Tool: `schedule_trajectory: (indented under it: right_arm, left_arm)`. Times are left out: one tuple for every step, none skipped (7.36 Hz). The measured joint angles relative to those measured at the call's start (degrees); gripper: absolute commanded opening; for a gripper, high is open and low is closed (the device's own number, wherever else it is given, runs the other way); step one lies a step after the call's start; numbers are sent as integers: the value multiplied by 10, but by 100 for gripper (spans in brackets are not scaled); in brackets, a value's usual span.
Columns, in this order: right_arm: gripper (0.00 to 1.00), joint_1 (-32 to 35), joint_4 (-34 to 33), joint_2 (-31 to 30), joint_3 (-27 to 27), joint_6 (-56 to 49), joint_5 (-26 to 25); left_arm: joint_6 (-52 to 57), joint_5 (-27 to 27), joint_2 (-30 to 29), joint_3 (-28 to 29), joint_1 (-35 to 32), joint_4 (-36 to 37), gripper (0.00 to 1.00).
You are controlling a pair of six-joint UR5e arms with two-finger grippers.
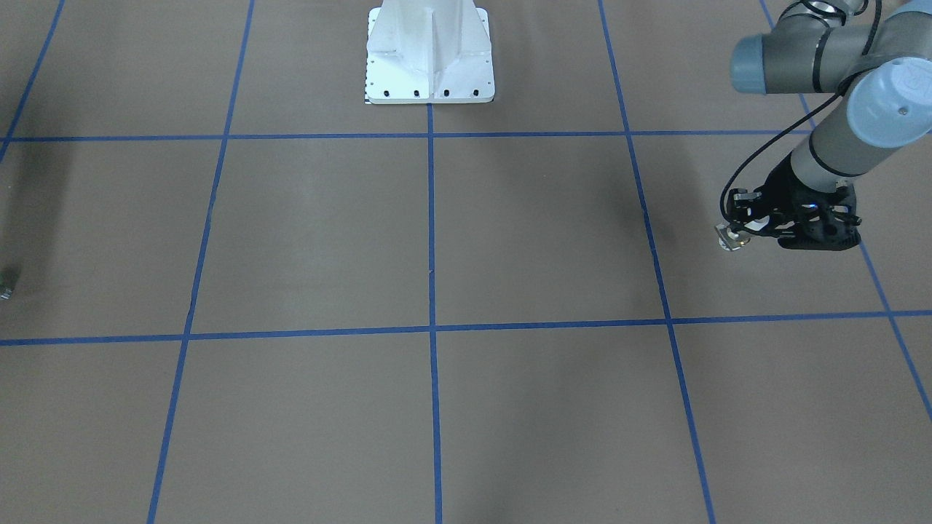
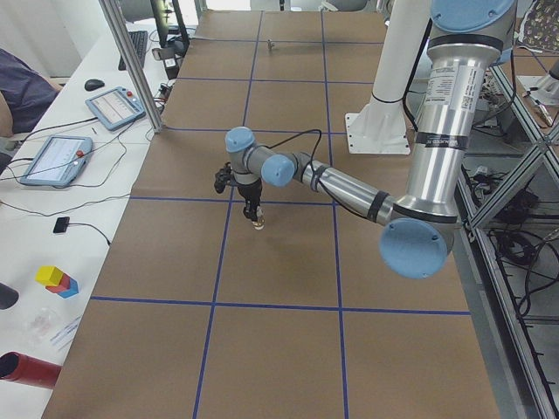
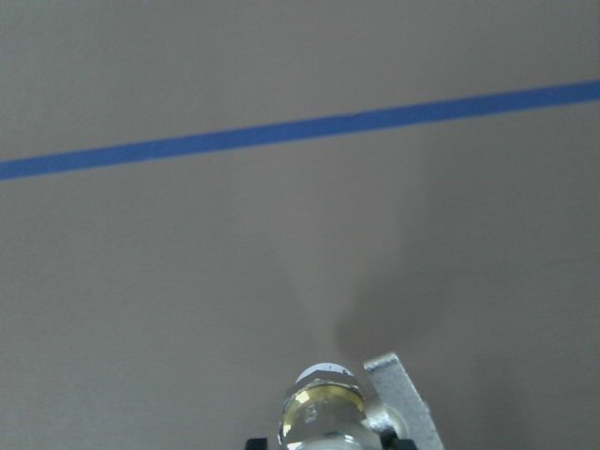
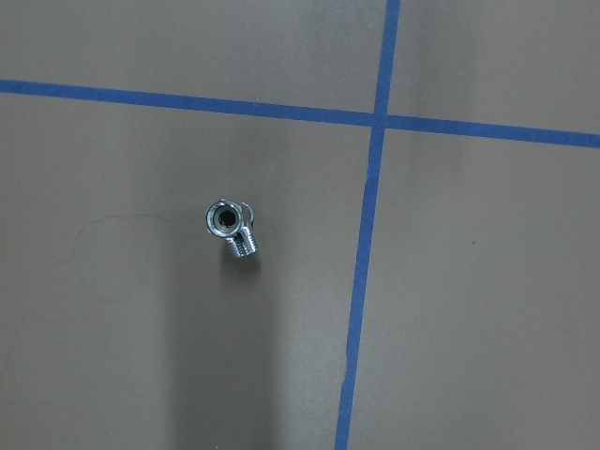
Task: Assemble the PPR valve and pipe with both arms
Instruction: 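Lift the valve with the left gripper and carry it toward the table center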
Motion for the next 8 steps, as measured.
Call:
schedule_trajectory:
  right_arm:
    - [99,0,0,1,0,0,0]
    - [99,0,0,3,-1,0,-1]
    - [99,0,0,5,-1,0,-1]
    - [99,-1,0,7,-1,0,-1]
    - [99,-1,0,7,-1,0,-2]
    - [99,-1,0,7,-1,0,-2]
    - [99,-1,0,7,-1,0,-1]
    - [99,-1,0,7,-1,0,-1]
  left_arm:
    - [-33,3,-67,-1,27,61,0]
    - [-91,13,-127,9,60,89,0]
    - [-144,26,-184,34,89,98,0]
    - [-187,38,-239,69,116,100,0]
    - [-219,55,-296,117,140,98,0]
    - [-243,69,-351,179,159,79,0]
    - [-266,76,-391,244,172,35,0]
    - [-283,79,-411,295,183,-15,0]
